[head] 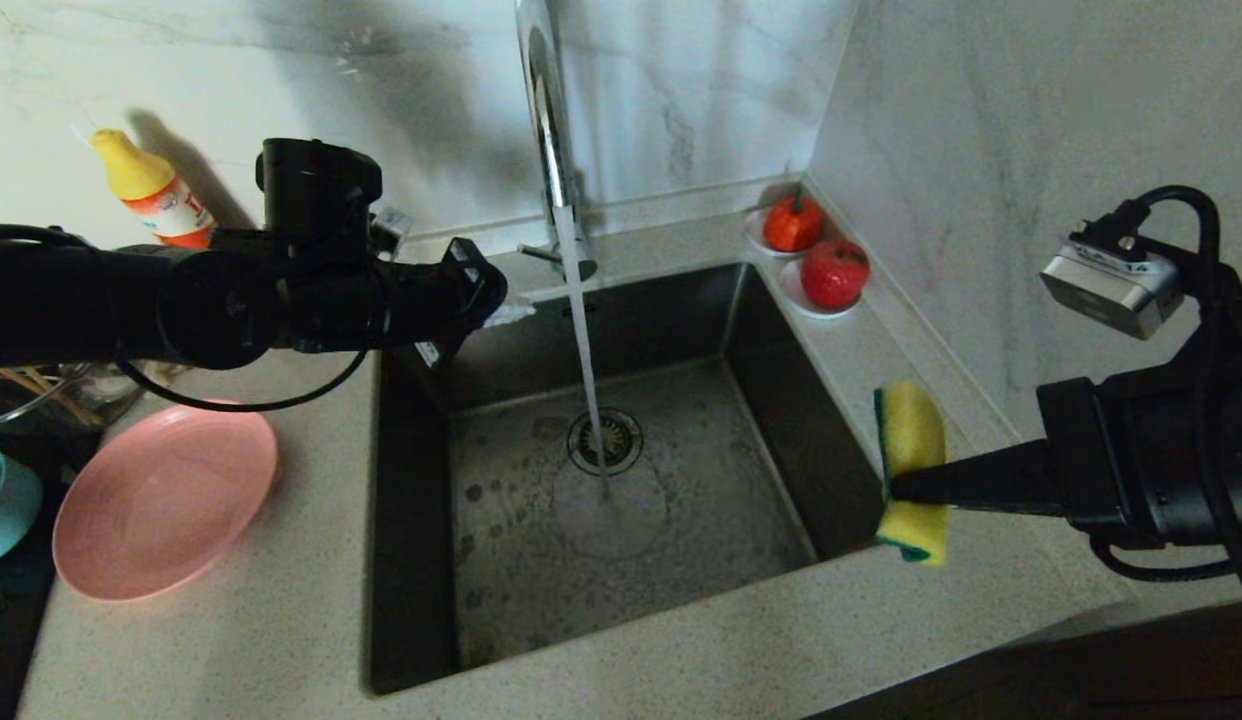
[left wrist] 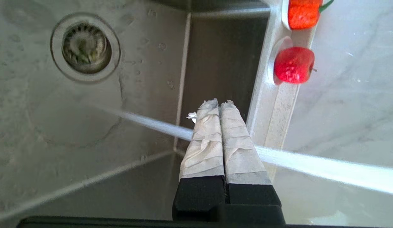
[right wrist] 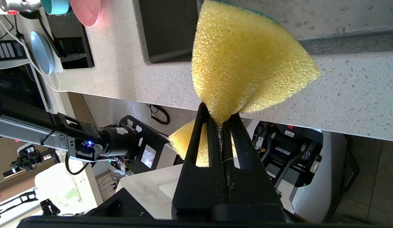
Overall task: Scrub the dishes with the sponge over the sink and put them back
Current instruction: Turn off the faucet
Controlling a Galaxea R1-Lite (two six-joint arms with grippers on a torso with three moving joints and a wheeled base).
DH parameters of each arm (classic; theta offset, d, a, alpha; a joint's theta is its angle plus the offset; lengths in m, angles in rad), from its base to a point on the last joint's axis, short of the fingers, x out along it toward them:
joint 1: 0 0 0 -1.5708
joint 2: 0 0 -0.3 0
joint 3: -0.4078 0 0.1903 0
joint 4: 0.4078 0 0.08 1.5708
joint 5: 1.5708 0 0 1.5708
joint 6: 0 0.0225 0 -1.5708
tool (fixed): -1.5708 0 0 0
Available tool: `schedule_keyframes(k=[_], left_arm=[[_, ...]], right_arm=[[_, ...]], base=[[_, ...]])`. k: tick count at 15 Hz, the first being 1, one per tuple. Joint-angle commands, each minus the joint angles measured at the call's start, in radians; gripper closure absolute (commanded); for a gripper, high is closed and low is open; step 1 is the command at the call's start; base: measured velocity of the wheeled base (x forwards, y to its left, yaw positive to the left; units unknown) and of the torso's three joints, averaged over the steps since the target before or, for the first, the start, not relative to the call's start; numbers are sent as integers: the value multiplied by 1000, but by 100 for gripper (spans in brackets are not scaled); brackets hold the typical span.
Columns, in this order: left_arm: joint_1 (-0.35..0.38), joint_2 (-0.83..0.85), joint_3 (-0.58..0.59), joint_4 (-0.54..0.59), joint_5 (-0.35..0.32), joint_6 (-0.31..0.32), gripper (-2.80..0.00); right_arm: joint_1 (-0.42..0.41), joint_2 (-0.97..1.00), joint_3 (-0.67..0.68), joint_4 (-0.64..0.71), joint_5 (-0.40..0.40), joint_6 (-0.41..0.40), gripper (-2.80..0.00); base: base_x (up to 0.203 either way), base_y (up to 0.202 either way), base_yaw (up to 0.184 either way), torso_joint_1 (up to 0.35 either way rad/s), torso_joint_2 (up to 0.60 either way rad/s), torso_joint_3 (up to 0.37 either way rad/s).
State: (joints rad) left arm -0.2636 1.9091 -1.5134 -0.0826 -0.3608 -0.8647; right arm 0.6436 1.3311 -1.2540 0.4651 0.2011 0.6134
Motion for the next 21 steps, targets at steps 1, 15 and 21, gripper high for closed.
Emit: schedule_keyframes(k=[1,15,21], left_arm=[[0,30,-9,-47,45,-4,0],[-12,85,-90,-143,135,-13,0],[-15,106,-128,-147,107,-25,0]], right_arm=[[-1,-11,2,4,1,3,0],[-1,-6,7,4,1,5,0],[-2,-12,15,4,12,5,0]], base=[[0,0,0,0,0,0],[0,0,0,0,0,0],[0,0,0,0,0,0]])
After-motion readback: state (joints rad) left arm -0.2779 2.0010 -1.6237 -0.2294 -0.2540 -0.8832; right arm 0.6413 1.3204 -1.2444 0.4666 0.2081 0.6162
